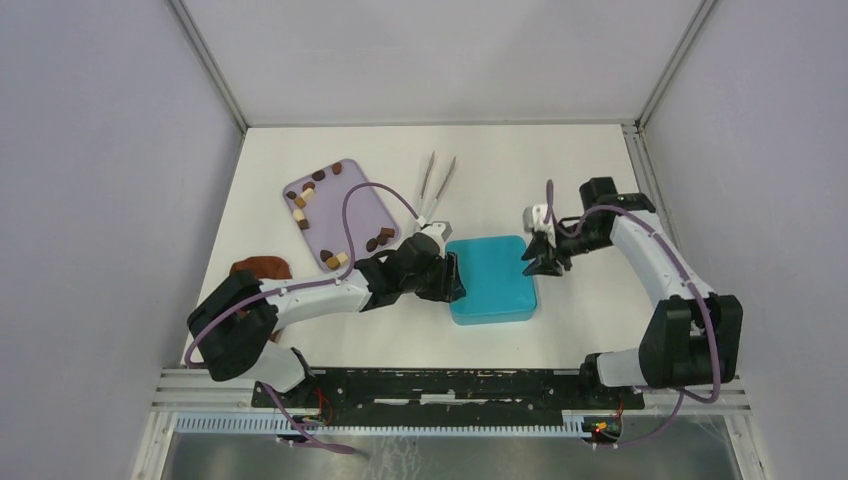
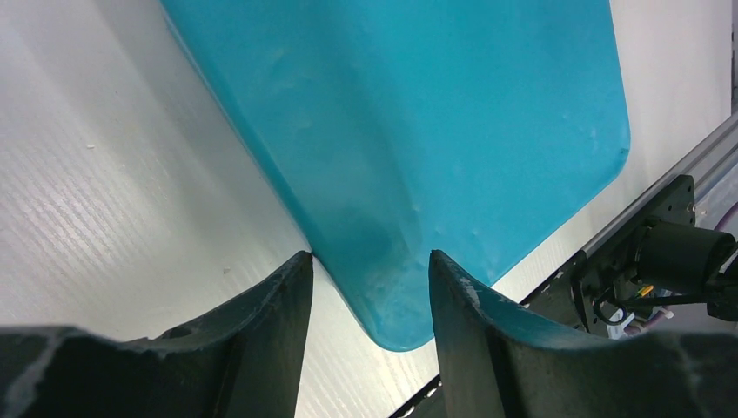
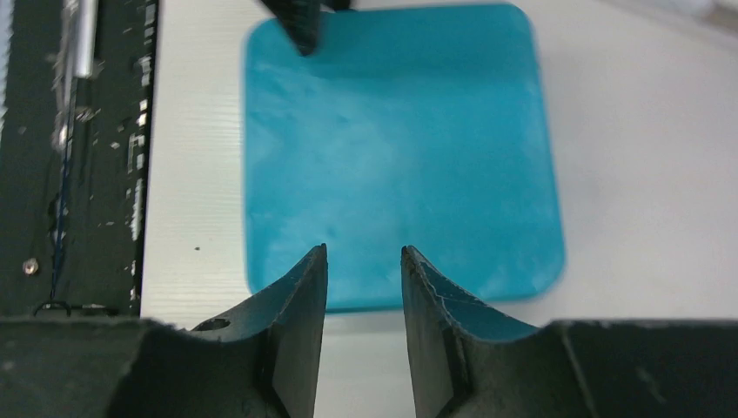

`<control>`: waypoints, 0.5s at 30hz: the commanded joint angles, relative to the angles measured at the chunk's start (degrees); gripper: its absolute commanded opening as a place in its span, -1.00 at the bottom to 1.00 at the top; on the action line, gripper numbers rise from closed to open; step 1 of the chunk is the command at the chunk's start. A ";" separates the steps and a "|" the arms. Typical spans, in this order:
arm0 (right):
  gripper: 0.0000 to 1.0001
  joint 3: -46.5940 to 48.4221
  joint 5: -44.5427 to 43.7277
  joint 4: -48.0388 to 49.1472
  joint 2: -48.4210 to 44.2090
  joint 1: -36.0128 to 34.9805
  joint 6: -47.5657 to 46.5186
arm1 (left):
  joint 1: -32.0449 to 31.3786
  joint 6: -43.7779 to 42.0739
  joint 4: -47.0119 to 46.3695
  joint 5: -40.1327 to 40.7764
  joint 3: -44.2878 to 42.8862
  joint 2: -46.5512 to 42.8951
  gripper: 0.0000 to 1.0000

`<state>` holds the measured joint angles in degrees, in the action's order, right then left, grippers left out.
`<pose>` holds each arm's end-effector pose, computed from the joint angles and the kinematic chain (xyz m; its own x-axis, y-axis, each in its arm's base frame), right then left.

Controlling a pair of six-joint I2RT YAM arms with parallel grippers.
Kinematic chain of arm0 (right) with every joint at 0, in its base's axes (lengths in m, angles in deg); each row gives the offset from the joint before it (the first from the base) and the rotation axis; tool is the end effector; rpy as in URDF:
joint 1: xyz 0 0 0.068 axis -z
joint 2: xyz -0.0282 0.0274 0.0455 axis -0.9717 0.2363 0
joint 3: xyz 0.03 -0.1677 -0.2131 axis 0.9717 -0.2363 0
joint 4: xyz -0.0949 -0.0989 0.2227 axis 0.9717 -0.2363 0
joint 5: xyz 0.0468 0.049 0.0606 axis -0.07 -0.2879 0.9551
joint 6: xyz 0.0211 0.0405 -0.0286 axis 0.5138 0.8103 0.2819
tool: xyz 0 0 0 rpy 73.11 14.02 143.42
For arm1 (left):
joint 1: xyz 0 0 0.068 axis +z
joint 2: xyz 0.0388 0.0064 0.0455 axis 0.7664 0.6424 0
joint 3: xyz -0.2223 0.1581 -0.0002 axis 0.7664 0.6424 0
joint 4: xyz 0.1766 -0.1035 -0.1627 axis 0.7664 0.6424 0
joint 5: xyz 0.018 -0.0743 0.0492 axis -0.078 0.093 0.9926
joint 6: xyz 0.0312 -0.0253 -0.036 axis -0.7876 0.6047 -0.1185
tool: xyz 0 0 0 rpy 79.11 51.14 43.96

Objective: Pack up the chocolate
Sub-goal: Close the box lid on the packing box.

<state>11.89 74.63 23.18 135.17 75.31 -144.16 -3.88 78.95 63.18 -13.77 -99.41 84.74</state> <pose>0.2426 0.0341 0.2586 -0.1602 -0.5313 -0.8319 -0.9857 0.1316 0.1058 0.1791 -0.2472 0.1951 -0.8191 0.0535 -0.5712 0.3888 0.7839 -0.4841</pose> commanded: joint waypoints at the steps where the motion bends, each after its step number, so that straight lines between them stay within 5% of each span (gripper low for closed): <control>1: -0.17 -5.85 0.32 -7.98 -8.38 -9.64 -26.15 | 0.43 -2.62 -0.09 0.69 -2.68 0.36 0.16; 4: -0.21 -9.57 -0.26 -3.94 -12.49 -15.43 -26.58 | 0.39 -2.70 -0.02 -0.06 -3.42 0.94 0.16; 15: -0.54 -22.02 -16.51 20.39 -18.32 -35.15 -3.32 | 0.38 -2.53 -0.16 -1.82 -5.53 3.60 0.15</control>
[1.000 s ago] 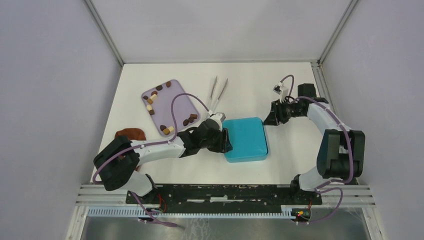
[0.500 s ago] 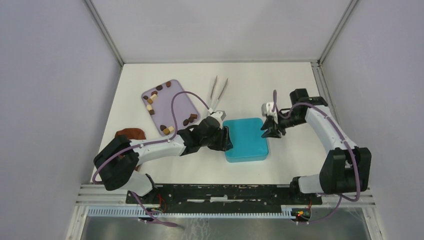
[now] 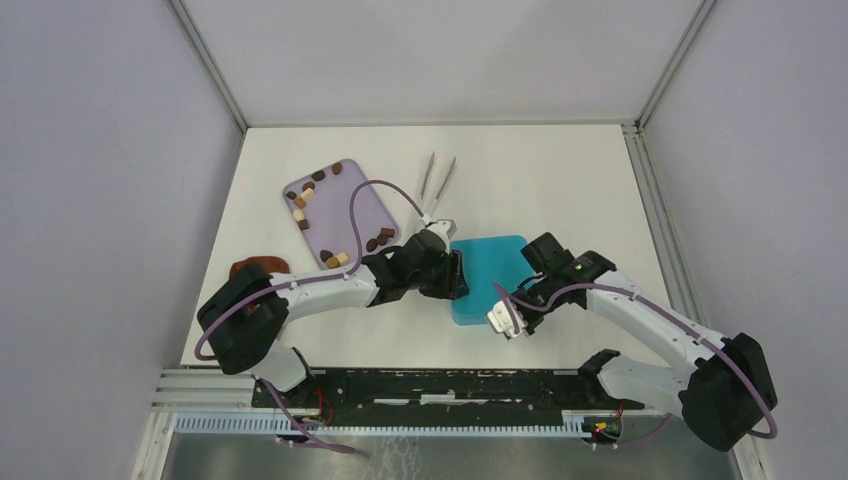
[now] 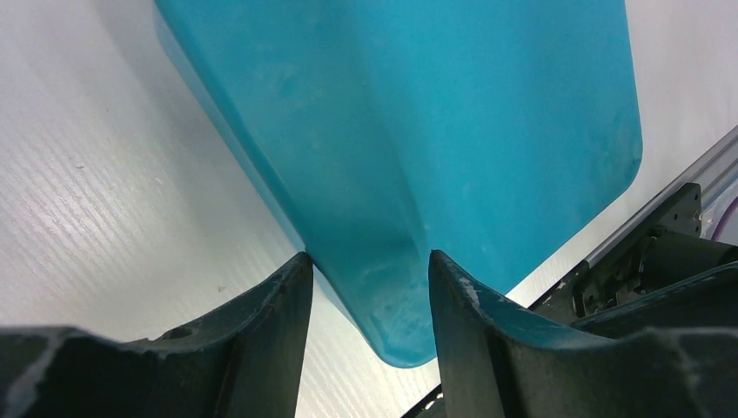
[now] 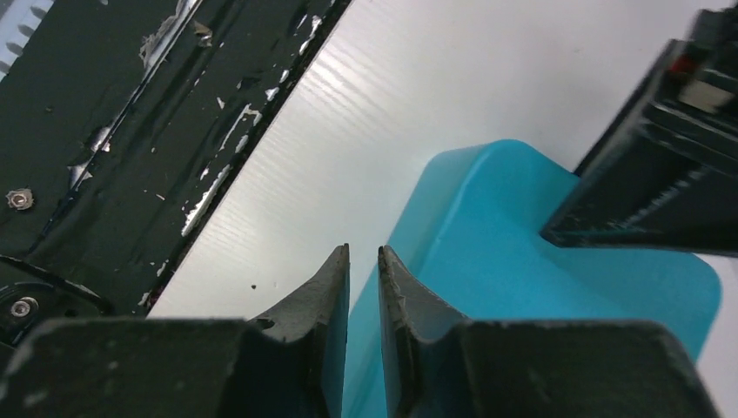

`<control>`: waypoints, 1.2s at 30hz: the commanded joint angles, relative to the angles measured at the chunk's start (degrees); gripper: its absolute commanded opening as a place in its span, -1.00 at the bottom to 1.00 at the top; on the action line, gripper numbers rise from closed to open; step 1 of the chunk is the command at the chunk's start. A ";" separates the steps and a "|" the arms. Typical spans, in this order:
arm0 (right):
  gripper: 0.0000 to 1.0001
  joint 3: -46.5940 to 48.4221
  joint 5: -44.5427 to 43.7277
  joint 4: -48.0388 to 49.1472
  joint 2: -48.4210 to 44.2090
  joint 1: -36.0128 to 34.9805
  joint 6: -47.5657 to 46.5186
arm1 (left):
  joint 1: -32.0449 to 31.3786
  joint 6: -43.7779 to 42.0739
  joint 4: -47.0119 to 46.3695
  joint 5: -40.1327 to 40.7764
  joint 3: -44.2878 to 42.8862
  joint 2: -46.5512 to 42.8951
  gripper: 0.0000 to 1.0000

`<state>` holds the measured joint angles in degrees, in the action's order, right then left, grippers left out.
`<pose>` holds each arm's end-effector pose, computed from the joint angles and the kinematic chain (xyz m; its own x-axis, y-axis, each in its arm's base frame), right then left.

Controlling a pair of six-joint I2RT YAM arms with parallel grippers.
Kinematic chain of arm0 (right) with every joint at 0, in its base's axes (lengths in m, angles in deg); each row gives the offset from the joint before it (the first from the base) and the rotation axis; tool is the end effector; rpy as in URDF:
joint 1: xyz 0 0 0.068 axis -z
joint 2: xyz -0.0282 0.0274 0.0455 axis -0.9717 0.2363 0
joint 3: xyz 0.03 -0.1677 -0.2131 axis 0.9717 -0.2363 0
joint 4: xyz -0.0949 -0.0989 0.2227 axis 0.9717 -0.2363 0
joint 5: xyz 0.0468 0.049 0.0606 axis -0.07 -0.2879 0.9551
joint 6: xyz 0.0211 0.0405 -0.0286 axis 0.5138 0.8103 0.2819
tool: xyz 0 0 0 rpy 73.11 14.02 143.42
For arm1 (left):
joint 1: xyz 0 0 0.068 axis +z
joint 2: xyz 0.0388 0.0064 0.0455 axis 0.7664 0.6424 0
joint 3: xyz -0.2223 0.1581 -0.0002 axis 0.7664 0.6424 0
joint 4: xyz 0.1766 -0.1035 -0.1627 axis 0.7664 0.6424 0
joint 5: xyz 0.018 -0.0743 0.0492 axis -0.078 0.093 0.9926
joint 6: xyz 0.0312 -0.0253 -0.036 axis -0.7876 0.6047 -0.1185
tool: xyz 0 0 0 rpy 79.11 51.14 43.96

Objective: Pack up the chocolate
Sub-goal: Close the box lid on the packing box.

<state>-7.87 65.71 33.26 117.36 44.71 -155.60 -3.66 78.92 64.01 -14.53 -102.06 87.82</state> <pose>0.1381 0.1161 0.2238 0.4550 -0.5068 -0.7323 -0.8582 -0.4690 -0.2087 0.1866 -0.2563 0.1926 -0.8299 0.0659 -0.5540 0.3842 0.7876 -0.4818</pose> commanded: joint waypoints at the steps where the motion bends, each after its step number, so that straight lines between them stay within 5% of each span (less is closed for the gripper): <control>1: -0.55 -2.57 -8.57 11.39 -0.25 -5.48 9.74 | 0.11 -2.51 -0.89 -1.05 -3.00 0.58 0.15; 12: -0.55 -3.50 -16.24 16.75 0.44 -7.05 17.89 | 0.17 -2.77 0.12 -0.79 -4.00 1.66 0.14; 21: -0.56 -0.46 -7.03 4.97 2.19 -8.90 9.95 | 0.26 -3.03 0.51 -1.01 -4.76 2.48 0.14; 28: -0.61 -2.24 -20.05 14.95 4.76 -11.83 23.94 | 0.27 -2.95 0.34 -1.56 -4.82 3.00 0.14; 36: -0.60 -3.54 -30.05 19.62 3.97 -11.80 29.69 | 0.31 -3.12 0.14 -2.08 -5.15 3.62 0.15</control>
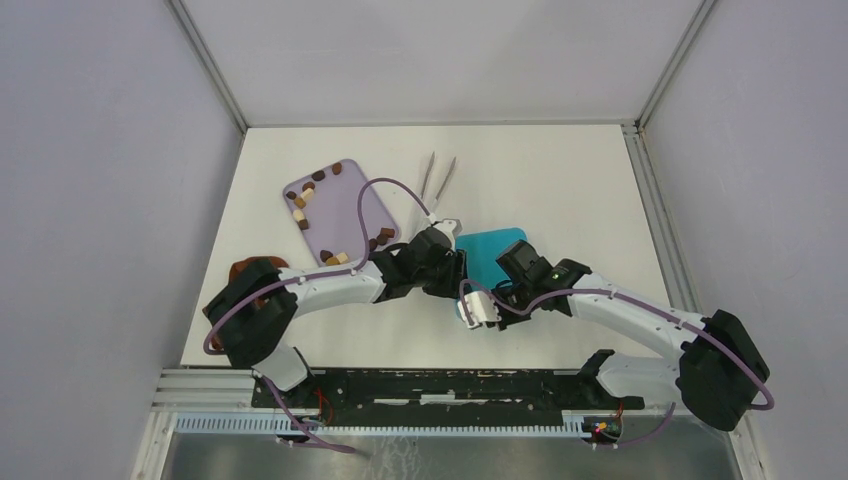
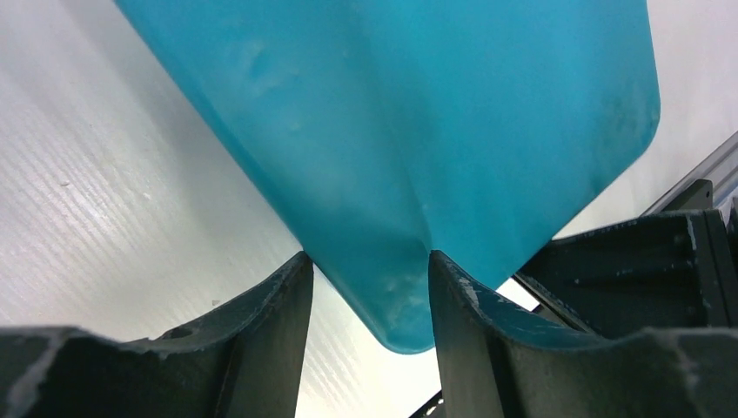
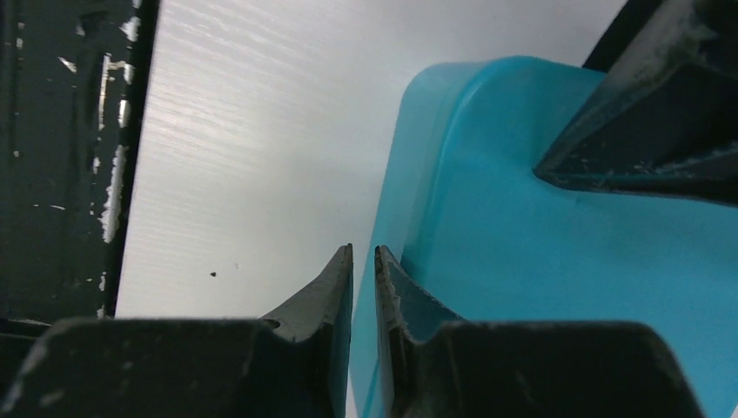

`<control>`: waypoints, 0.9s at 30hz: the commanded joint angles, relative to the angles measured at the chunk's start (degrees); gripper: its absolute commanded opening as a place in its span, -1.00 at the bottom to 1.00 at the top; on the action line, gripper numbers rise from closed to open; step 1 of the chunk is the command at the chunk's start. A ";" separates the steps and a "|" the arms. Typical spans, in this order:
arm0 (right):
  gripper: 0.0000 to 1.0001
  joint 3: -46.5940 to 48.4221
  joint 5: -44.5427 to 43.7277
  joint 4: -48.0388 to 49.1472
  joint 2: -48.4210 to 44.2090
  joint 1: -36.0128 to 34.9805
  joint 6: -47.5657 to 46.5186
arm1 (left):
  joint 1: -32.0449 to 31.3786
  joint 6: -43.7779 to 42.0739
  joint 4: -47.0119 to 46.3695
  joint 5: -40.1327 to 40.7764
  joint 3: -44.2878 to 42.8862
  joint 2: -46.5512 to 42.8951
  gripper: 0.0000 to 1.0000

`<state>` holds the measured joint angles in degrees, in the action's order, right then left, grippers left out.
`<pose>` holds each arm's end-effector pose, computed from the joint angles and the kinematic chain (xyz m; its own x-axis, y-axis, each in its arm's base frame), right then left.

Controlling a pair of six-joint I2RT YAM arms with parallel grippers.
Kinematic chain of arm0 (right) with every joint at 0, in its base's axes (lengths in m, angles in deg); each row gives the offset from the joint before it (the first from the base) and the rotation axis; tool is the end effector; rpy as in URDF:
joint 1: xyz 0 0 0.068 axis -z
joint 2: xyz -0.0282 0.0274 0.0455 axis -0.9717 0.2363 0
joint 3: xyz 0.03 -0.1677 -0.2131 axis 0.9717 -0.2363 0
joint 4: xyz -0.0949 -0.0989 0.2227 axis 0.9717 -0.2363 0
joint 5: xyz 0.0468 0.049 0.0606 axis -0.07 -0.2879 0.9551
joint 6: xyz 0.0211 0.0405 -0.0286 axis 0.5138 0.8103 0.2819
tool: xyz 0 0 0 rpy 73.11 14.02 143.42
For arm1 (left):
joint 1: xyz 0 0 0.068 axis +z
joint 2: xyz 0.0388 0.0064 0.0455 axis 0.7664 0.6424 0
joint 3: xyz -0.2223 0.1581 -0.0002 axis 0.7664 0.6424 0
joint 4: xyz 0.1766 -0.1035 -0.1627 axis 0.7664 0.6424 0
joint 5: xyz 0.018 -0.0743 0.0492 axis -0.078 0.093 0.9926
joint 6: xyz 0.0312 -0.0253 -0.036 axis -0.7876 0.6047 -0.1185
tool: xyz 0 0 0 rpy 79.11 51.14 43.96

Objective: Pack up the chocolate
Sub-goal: Close the box lid on the packing box.

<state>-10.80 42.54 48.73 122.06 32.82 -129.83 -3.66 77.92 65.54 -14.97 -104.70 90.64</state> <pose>0.1404 0.1538 0.1963 0.3097 -0.7907 -0.5282 -0.9504 -0.2738 -0.1474 0.1926 -0.2648 0.1897 -0.8347 0.0958 -0.5423 0.3927 0.7939 -0.4642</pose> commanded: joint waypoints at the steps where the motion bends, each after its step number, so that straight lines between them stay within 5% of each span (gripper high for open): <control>1: -0.60 -0.87 -7.13 4.09 -0.74 0.14 3.92 | 0.31 -2.18 -1.32 -1.71 -2.60 0.90 0.16; 11: -0.54 2.43 4.99 -6.86 -2.61 1.34 -2.23 | 0.41 -2.38 -0.93 -2.03 -3.63 2.17 0.16; 18: -0.38 10.88 18.21 -15.68 -2.74 14.71 -5.60 | 0.89 -2.23 -0.69 -2.62 -4.06 3.23 0.15; 27: 0.30 9.54 15.97 2.86 -0.68 31.30 18.72 | 1.11 -2.29 -0.52 -3.74 -4.75 4.29 0.15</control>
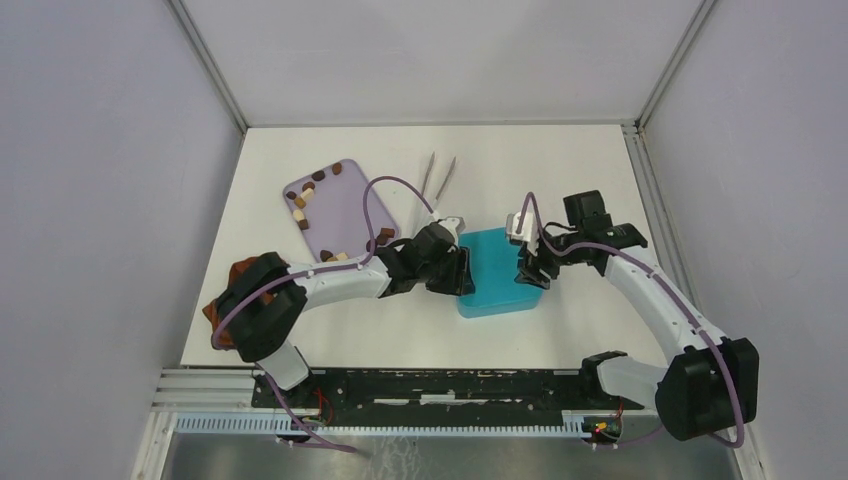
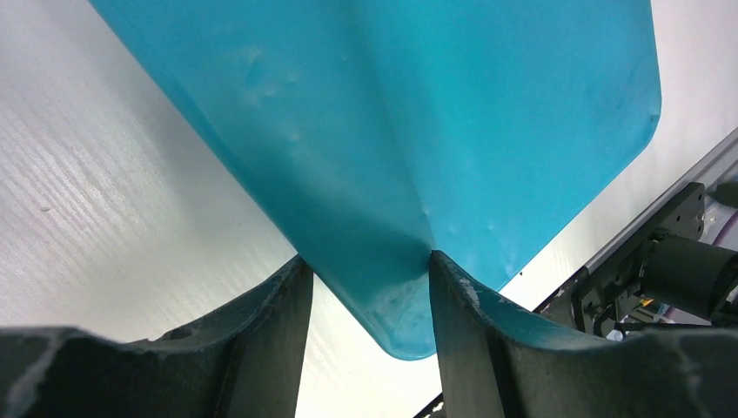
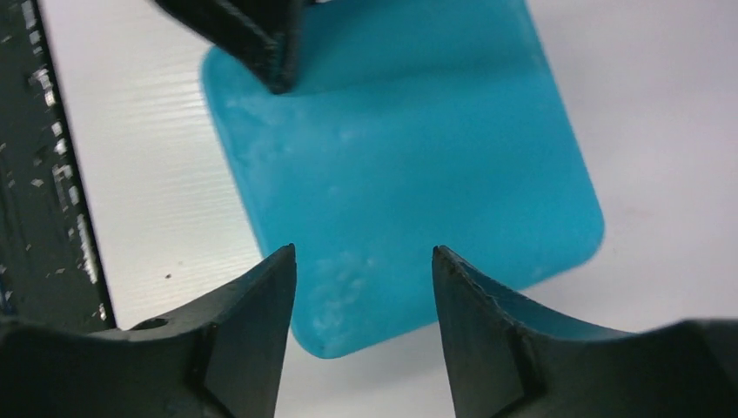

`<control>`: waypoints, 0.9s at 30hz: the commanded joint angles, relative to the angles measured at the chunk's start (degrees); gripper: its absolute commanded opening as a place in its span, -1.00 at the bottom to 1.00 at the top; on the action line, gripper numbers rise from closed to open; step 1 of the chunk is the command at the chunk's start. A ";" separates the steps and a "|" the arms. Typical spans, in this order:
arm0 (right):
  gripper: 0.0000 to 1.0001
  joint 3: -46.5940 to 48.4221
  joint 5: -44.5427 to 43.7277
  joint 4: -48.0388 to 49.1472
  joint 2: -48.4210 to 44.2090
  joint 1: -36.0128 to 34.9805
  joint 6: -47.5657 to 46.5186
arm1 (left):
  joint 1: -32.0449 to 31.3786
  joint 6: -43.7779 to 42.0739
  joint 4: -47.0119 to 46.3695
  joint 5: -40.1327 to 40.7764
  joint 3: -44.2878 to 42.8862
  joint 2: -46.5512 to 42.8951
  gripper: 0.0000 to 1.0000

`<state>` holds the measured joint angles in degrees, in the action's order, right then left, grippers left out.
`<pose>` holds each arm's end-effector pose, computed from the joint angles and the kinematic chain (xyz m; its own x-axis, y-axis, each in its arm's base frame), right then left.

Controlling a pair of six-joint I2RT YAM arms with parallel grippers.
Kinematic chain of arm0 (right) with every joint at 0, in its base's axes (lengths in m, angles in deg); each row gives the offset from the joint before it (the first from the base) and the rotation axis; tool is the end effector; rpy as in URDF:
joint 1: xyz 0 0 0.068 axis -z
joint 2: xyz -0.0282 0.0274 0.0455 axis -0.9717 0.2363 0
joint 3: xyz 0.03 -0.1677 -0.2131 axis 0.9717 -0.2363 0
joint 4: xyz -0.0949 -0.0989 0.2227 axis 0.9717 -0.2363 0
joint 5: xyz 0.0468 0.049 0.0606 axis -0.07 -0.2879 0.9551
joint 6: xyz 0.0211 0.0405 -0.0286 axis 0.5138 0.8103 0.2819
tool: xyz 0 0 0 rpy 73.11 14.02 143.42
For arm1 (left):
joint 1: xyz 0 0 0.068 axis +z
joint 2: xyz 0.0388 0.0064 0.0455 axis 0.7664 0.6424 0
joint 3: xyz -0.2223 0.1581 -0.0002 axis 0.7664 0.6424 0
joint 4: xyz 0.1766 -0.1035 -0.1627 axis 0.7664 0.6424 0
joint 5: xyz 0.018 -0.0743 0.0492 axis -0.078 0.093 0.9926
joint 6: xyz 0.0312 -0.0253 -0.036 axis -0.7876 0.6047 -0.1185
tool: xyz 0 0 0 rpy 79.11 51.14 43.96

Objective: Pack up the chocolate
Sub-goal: Close the box lid on the packing box.

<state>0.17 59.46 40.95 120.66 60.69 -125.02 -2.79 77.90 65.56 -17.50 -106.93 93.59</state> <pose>0.2006 0.0808 0.2563 -0.0790 -0.6597 -0.7474 -0.9846 0.1691 -0.0452 0.2020 -0.2716 0.1854 -0.8502 0.1052 -0.5158 0.3902 0.7837 -0.4833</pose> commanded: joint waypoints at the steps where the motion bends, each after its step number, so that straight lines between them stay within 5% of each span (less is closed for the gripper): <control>1: 0.38 -2.24 -3.40 13.46 0.82 4.19 16.71 | 0.26 -2.27 -0.55 -1.31 -2.61 1.44 0.15; 9: 0.63 -3.63 -12.86 21.60 5.24 9.23 30.88 | 0.26 -2.09 -0.71 -2.20 -3.09 2.57 0.15; 17: 0.63 -2.39 -3.48 18.90 15.68 14.30 33.38 | 0.29 -2.01 -1.24 -2.74 -3.28 3.28 0.14; 20: 0.55 -1.73 -0.18 17.51 18.60 16.52 33.22 | 0.31 -1.92 -1.50 -2.90 -3.15 3.30 0.14; 27: -0.13 2.02 6.13 10.40 28.39 21.75 28.40 | 0.43 -1.17 -3.20 -1.78 -2.82 1.74 0.25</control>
<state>0.26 65.60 55.84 143.98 80.21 -92.04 -2.44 77.92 64.95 -19.65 -108.68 95.78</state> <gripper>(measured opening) 0.513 0.588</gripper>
